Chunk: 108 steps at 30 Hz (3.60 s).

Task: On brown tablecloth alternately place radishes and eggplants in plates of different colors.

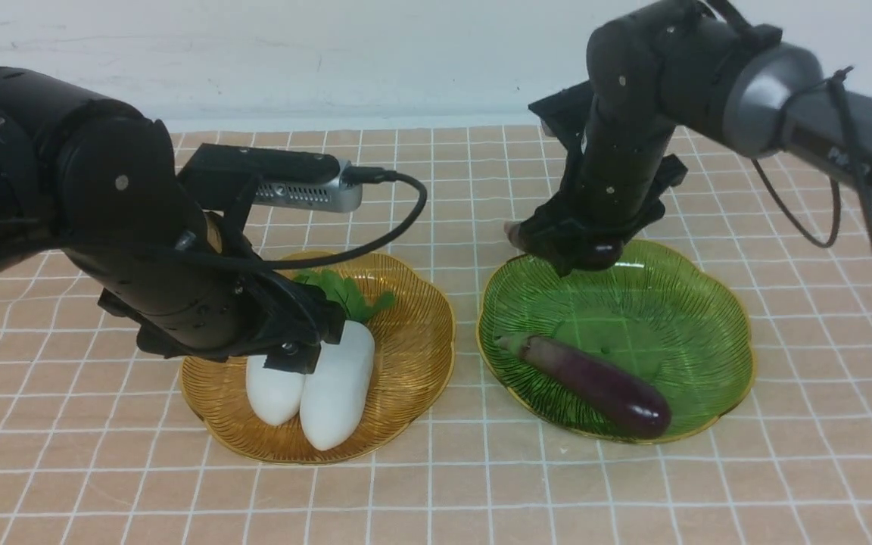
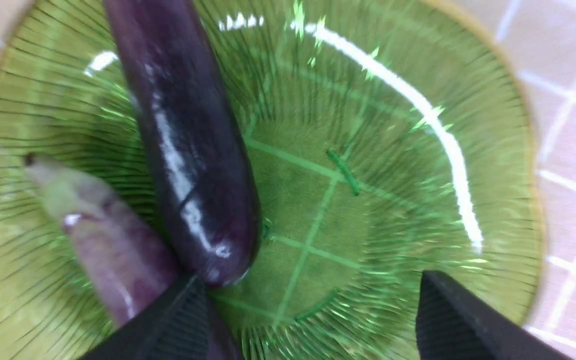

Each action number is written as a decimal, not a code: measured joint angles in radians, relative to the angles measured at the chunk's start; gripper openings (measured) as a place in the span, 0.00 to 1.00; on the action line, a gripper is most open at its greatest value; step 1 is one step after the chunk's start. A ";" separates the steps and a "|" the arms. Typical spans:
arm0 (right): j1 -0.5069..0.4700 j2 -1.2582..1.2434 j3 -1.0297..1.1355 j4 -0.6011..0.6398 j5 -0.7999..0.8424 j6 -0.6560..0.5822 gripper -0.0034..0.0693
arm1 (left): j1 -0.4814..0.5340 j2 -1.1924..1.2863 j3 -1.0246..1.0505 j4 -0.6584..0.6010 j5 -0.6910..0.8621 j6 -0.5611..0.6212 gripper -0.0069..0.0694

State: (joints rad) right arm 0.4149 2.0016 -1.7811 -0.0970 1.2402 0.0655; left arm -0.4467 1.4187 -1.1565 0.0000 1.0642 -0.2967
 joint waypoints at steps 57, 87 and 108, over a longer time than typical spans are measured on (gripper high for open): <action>-0.110 0.147 0.015 0.146 -0.010 -0.104 0.57 | 0.000 -0.086 0.000 0.027 0.084 -0.002 0.35; -0.110 -1.181 0.900 0.097 -0.435 0.066 0.16 | 0.000 -0.348 0.008 0.055 0.115 0.067 0.09; -0.110 -2.012 1.527 -0.015 -1.015 0.155 0.03 | 0.000 -1.114 0.750 0.095 -0.437 0.040 0.09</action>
State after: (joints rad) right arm 0.3048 -0.0101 -0.2538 -0.1118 0.2250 0.2209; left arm -0.4467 0.3050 -0.4066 0.0947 0.6274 -0.2566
